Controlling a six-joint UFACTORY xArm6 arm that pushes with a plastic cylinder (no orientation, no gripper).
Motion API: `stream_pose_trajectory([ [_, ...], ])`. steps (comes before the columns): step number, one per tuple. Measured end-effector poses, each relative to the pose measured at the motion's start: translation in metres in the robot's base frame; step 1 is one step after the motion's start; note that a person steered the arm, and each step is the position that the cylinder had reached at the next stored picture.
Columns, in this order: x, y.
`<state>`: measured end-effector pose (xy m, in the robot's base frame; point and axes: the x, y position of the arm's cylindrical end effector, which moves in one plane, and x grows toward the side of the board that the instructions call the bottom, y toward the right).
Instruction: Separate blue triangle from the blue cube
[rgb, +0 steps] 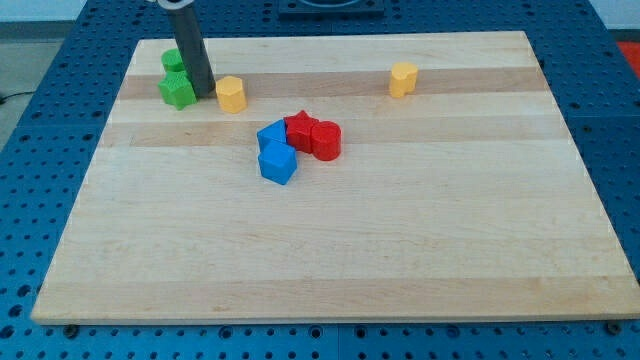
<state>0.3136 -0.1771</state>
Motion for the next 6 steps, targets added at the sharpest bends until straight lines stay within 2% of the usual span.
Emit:
stream_pose_trajectory([
  [1,0.038,0.01],
  [3,0.085,0.111],
  [5,0.138,0.141],
  [6,0.158,0.183],
])
